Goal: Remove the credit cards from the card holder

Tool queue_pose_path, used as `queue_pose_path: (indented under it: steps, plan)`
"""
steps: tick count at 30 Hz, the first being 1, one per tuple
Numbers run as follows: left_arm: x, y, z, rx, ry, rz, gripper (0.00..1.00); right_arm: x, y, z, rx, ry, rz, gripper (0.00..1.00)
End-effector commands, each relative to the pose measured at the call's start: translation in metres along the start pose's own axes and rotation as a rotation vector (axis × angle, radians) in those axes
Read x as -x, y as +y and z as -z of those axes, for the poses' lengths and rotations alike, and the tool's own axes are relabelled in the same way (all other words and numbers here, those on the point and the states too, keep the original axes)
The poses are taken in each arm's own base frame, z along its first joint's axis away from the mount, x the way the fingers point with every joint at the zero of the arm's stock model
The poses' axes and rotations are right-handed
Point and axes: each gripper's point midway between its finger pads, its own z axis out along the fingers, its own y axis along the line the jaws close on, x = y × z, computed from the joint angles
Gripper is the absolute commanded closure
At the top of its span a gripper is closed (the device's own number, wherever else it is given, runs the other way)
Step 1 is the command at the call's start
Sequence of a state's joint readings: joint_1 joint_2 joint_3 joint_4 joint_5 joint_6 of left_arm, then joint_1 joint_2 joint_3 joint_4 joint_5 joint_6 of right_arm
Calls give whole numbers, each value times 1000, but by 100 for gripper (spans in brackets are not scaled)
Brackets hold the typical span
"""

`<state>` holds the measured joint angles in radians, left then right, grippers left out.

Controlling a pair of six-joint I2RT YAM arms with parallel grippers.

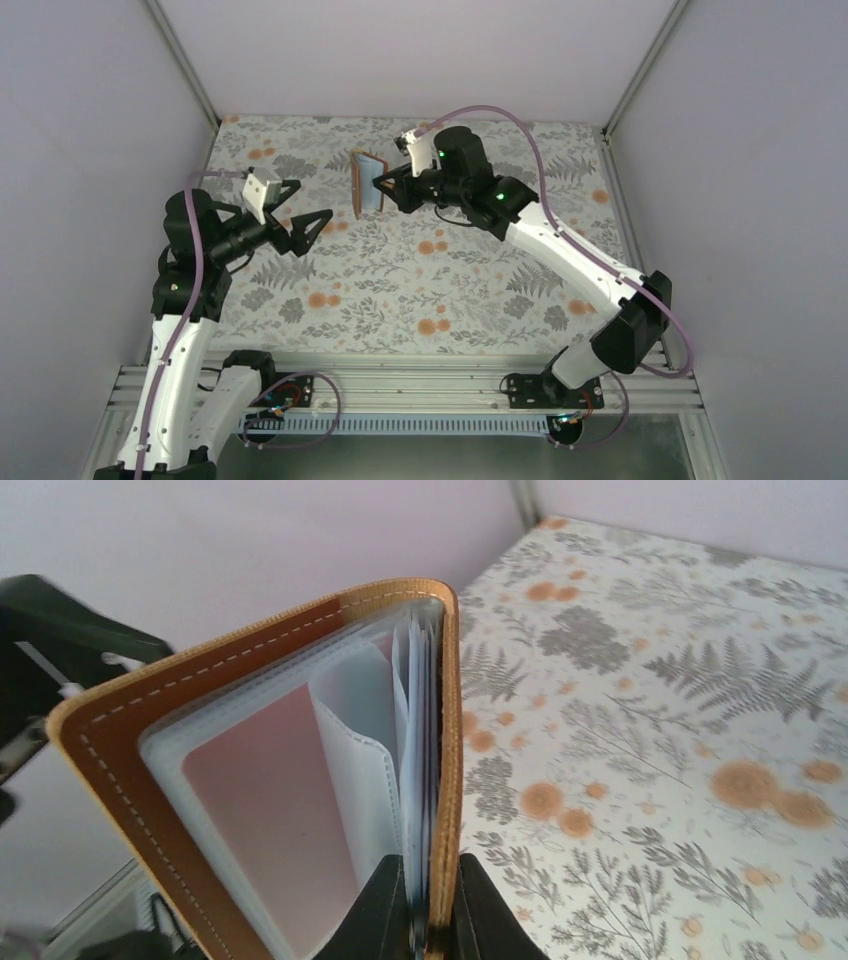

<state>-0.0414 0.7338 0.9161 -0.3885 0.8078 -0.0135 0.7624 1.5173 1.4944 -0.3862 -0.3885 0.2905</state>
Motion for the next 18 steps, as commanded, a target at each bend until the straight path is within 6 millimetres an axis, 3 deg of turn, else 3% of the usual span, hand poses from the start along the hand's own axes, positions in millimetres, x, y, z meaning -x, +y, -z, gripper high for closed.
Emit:
queue_pose_path:
  steps: [1,7,18]
  plan:
    - [7,14,0,78,-39,48,0,24,-3,-3,-130,-108,-62,96]
    - [-10,32,-8,135,-9,54,0,19,15,-21,-139,-78,-35,96]
    - [-10,39,-6,177,15,4,0,17,36,-41,-134,-51,15,96]
